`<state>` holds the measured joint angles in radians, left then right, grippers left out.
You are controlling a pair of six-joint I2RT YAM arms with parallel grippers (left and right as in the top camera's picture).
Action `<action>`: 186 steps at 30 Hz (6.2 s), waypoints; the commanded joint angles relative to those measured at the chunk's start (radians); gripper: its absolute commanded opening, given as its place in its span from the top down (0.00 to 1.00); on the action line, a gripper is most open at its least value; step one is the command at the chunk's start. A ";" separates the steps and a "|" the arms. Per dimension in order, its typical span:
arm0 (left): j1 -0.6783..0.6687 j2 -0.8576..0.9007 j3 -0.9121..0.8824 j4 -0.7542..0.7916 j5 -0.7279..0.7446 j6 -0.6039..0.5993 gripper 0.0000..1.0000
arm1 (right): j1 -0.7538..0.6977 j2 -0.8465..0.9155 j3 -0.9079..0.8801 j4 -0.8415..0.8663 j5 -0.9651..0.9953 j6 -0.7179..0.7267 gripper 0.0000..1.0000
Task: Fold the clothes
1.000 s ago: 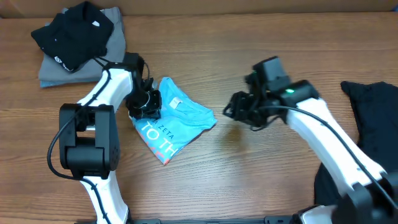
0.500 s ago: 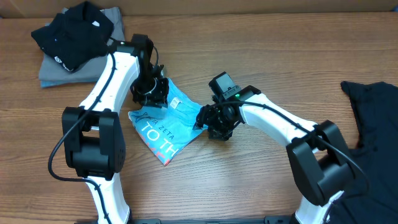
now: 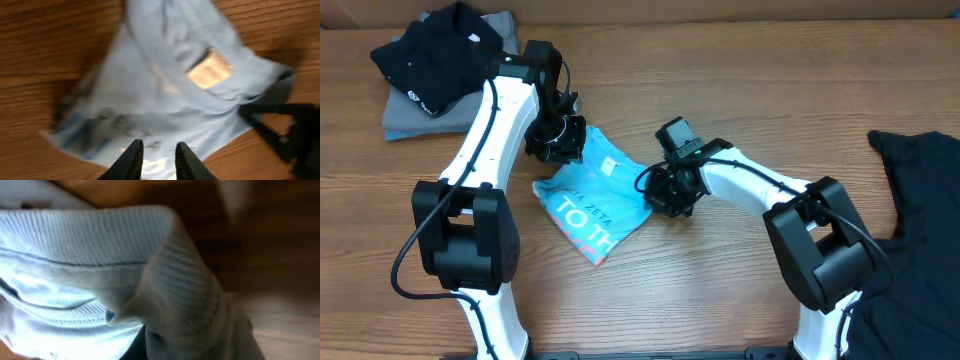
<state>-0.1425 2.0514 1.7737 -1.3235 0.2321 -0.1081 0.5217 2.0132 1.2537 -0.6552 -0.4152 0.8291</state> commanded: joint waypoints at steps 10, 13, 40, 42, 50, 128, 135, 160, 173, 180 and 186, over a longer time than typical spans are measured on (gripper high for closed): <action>-0.003 -0.026 0.010 0.036 -0.021 0.161 0.64 | -0.317 -0.115 0.057 0.004 -0.120 -0.333 0.42; -0.016 -0.026 -0.016 0.096 -0.009 0.189 0.62 | -0.325 -0.149 0.057 -0.016 -0.219 -0.350 0.47; -0.055 0.055 -0.286 0.766 0.122 0.184 0.95 | -0.039 -0.169 -0.232 0.016 -0.137 0.047 0.87; -0.055 0.073 -0.286 0.818 0.140 0.142 0.94 | -0.039 -0.169 -0.232 0.015 -0.139 0.047 0.87; -0.001 0.064 -0.116 0.682 0.168 0.112 0.77 | -0.039 -0.172 -0.221 0.006 -0.173 -0.058 0.86; -0.037 -0.208 -0.710 0.630 0.245 -0.480 0.38 | -0.213 0.063 -0.023 -0.018 -0.182 -0.015 0.83; -0.006 -0.208 -0.710 0.650 -0.011 -0.467 0.78 | -0.213 -0.019 -0.021 0.007 -0.178 -0.119 0.83; 0.164 -0.208 -0.560 0.496 0.462 -0.165 0.00 | -0.100 -0.122 -0.030 0.124 0.026 -0.117 0.80; 0.141 -0.208 -0.640 0.447 0.281 -0.298 0.00 | -0.100 0.012 -0.030 0.131 -0.053 -0.072 0.82; 0.055 -0.208 -0.809 0.743 0.348 -0.560 0.04 | -0.100 0.012 -0.030 0.130 -0.057 -0.073 0.82; -0.018 -0.208 -0.865 0.869 0.314 -0.640 0.06 | -0.100 0.012 -0.030 0.130 -0.058 -0.073 0.82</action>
<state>-0.1135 1.8042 0.9714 -0.4801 0.5911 -0.6590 0.4252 2.0075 1.2331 -0.5243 -0.4664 0.7513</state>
